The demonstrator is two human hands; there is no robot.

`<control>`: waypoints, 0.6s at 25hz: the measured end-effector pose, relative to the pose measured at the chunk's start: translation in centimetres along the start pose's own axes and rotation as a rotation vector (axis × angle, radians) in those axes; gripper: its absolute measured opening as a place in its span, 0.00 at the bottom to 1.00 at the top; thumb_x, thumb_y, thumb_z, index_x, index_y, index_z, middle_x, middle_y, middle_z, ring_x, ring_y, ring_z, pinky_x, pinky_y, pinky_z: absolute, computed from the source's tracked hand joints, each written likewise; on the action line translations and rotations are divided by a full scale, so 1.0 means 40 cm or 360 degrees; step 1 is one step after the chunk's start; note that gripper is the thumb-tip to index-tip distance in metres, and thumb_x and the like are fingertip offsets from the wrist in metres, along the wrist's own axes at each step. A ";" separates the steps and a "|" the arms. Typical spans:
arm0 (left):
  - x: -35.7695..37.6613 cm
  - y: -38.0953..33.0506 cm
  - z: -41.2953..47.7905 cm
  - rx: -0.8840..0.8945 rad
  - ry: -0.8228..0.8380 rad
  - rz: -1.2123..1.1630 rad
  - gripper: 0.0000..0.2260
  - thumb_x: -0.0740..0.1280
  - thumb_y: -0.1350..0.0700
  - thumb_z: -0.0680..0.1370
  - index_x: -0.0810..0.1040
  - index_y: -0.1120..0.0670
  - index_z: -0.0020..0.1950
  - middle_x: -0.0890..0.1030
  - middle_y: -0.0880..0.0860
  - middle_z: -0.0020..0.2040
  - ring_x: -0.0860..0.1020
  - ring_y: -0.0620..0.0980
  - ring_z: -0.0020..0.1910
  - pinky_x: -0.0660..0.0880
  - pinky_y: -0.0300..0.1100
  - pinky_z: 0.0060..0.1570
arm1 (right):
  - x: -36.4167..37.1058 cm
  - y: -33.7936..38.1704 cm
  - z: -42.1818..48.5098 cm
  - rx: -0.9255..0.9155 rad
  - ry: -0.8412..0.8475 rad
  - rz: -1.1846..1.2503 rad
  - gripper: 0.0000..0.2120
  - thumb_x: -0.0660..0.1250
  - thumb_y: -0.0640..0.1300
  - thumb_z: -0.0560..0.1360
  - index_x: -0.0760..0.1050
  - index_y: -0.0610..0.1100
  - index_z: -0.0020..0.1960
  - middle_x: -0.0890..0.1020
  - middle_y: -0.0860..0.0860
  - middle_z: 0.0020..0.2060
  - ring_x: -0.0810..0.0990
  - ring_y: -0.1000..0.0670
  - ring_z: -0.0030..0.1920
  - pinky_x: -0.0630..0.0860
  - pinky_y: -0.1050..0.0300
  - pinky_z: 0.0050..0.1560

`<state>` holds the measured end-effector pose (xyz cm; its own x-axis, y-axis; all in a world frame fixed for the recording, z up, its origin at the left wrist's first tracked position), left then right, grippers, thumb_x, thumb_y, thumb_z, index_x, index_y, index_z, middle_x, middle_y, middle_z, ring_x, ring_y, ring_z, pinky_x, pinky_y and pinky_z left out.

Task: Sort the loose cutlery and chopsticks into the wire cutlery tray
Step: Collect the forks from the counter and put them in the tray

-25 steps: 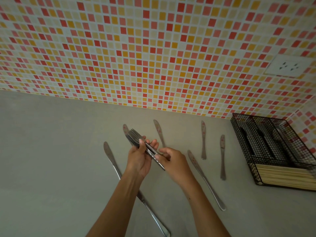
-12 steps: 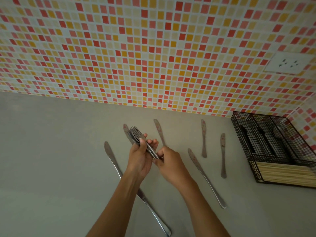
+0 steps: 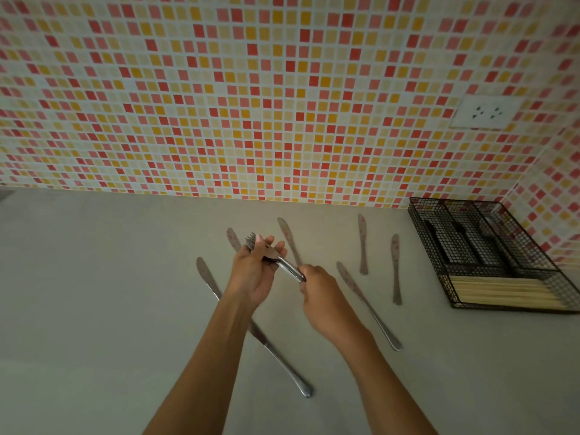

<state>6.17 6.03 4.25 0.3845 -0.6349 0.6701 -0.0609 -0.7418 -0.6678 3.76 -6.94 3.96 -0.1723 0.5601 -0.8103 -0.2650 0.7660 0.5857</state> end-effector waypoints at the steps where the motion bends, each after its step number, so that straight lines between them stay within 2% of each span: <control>1: 0.016 0.002 -0.004 -0.0004 0.0013 0.0040 0.08 0.55 0.59 0.83 0.71 0.61 0.48 0.75 0.56 0.44 0.77 0.54 0.43 0.75 0.51 0.57 | -0.007 -0.006 -0.014 0.0002 -0.0001 -0.0026 0.15 0.54 0.34 0.78 0.70 0.43 0.62 0.74 0.44 0.52 0.76 0.42 0.51 0.73 0.48 0.54; 3: 0.063 0.023 -0.017 -0.0043 0.0076 0.0156 0.10 0.53 0.61 0.83 0.71 0.61 0.47 0.75 0.57 0.40 0.77 0.54 0.41 0.76 0.50 0.55 | -0.036 -0.029 -0.048 0.0030 -0.0059 -0.0046 0.15 0.55 0.34 0.78 0.69 0.44 0.62 0.73 0.44 0.52 0.75 0.42 0.53 0.72 0.49 0.55; 7: 0.180 0.104 -0.028 -0.0173 0.0306 0.0382 0.06 0.53 0.60 0.83 0.68 0.60 0.52 0.75 0.57 0.43 0.78 0.55 0.43 0.77 0.49 0.52 | -0.130 -0.106 -0.106 0.0213 -0.0272 -0.0022 0.20 0.55 0.32 0.78 0.68 0.44 0.67 0.74 0.44 0.55 0.75 0.45 0.55 0.72 0.57 0.52; 9: 0.257 0.161 -0.021 -0.0201 0.0422 0.0699 0.08 0.54 0.57 0.83 0.71 0.59 0.51 0.78 0.56 0.46 0.80 0.54 0.45 0.77 0.49 0.54 | -0.188 -0.171 -0.130 0.0361 -0.0411 0.0035 0.19 0.56 0.31 0.77 0.70 0.44 0.66 0.75 0.44 0.54 0.76 0.47 0.53 0.70 0.62 0.48; 11: 0.340 0.229 -0.006 -0.0173 0.0532 0.1029 0.13 0.55 0.53 0.83 0.71 0.60 0.60 0.79 0.56 0.54 0.79 0.52 0.53 0.73 0.49 0.62 | -0.248 -0.254 -0.137 0.0532 -0.0556 0.0040 0.15 0.56 0.32 0.78 0.73 0.41 0.62 0.77 0.42 0.50 0.75 0.47 0.47 0.65 0.63 0.43; 13: 0.419 0.296 0.005 -0.0131 0.0517 0.1242 0.21 0.57 0.51 0.82 0.62 0.56 0.73 0.71 0.53 0.68 0.73 0.53 0.65 0.68 0.47 0.65 | -0.316 -0.346 -0.133 0.0711 -0.0662 0.0068 0.12 0.56 0.33 0.78 0.75 0.37 0.57 0.78 0.40 0.47 0.75 0.45 0.45 0.62 0.60 0.40; 15: 0.486 0.361 0.017 -0.0009 0.0499 0.1462 0.23 0.57 0.49 0.82 0.58 0.53 0.76 0.64 0.52 0.74 0.67 0.53 0.70 0.62 0.41 0.67 | -0.391 -0.435 -0.116 0.0829 -0.0744 0.0090 0.11 0.56 0.34 0.79 0.75 0.35 0.55 0.80 0.38 0.46 0.78 0.41 0.48 0.63 0.59 0.39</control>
<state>13.38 -16.86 7.43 -0.0782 -0.9954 -0.0553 -0.2194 0.0713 -0.9730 6.68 -30.49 6.35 0.2846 0.5913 -0.7546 0.2413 0.7176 0.6533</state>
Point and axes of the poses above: each hand's wrist, its own z-axis towards the middle knuckle, its own x-axis out of the palm, y = z × x, the point moved 1 cm from there along z, towards the middle knuckle
